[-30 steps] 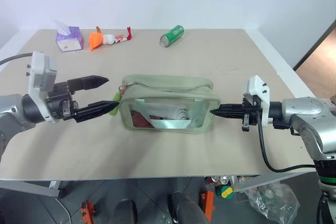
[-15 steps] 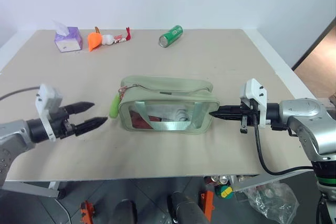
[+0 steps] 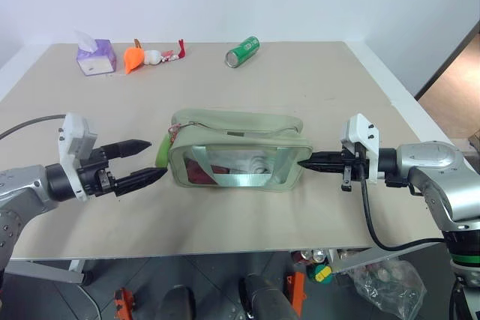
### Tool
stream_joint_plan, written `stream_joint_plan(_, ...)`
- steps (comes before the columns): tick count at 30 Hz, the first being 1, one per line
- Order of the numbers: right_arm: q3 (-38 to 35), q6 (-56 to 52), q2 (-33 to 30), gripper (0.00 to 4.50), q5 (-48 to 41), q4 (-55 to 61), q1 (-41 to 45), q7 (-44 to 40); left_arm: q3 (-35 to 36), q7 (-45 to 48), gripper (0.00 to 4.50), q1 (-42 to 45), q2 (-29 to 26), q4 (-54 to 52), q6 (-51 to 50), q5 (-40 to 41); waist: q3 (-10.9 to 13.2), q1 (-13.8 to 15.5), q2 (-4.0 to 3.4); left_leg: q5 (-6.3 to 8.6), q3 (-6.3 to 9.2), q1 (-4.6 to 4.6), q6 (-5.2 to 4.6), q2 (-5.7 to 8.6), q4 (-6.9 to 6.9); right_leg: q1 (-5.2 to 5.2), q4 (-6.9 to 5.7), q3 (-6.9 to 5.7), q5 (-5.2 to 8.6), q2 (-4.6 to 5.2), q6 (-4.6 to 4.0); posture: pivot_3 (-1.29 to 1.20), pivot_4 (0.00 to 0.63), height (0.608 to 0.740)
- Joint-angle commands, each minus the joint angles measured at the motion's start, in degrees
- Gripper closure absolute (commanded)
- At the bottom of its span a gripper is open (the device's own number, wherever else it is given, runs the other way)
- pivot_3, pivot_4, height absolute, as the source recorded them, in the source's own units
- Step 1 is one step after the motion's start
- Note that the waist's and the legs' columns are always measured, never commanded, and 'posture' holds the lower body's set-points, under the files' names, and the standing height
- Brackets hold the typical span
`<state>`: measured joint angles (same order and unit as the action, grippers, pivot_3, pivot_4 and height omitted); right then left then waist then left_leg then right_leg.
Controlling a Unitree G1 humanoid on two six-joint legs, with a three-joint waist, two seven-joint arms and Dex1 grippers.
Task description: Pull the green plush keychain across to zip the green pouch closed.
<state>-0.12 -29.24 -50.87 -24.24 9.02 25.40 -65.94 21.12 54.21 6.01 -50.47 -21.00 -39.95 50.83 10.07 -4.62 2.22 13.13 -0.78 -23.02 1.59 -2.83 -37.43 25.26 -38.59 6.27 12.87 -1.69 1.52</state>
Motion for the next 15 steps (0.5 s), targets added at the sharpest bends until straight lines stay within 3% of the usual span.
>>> stream_joint_plan(1,0.67,0.59,-0.06,4.5,0.53,1.4,-0.25,-0.32,0.74,0.96,0.5,-0.36,-0.83,-1.64,1.14,-0.8,0.0,0.0,0.0,0.0,0.0,0.0,0.0,0.0,0.0,0.0,0.0,0.0,0.02,0.0,-0.03,0.0,0.15,0.74)
stream_joint_plan(11,0.32,0.34,-0.07,4.5,0.28,1.74,-0.47,-0.33,-2.45,1.3,3.9,1.95,0.63,-0.17,1.63,-2.89,0.0,0.0,0.0,0.0,-0.02,0.01,0.0,0.0,-0.01,-0.01,0.0,0.03,0.01,0.0,-0.01,0.0,0.15,0.74)
stream_joint_plan(12,0.28,0.32,-0.13,4.5,0.27,1.81,-0.49,-0.33,-3.07,1.34,4.1,2.27,0.71,0.09,1.78,-3.37,0.0,0.0,0.0,0.0,-0.02,0.01,0.0,0.0,-0.01,-0.01,0.0,0.03,0.01,0.0,-0.01,0.0,0.15,0.74)
stream_joint_plan(15,0.15,0.32,-0.31,4.5,0.29,1.77,-0.39,-0.4,-4.47,1.5,4.1,3.09,0.8,0.64,2.22,-4.6,0.0,0.01,0.0,0.0,-0.02,0.01,0.0,0.0,-0.01,-0.01,0.0,0.03,0.0,0.0,0.0,0.0,0.15,0.74)
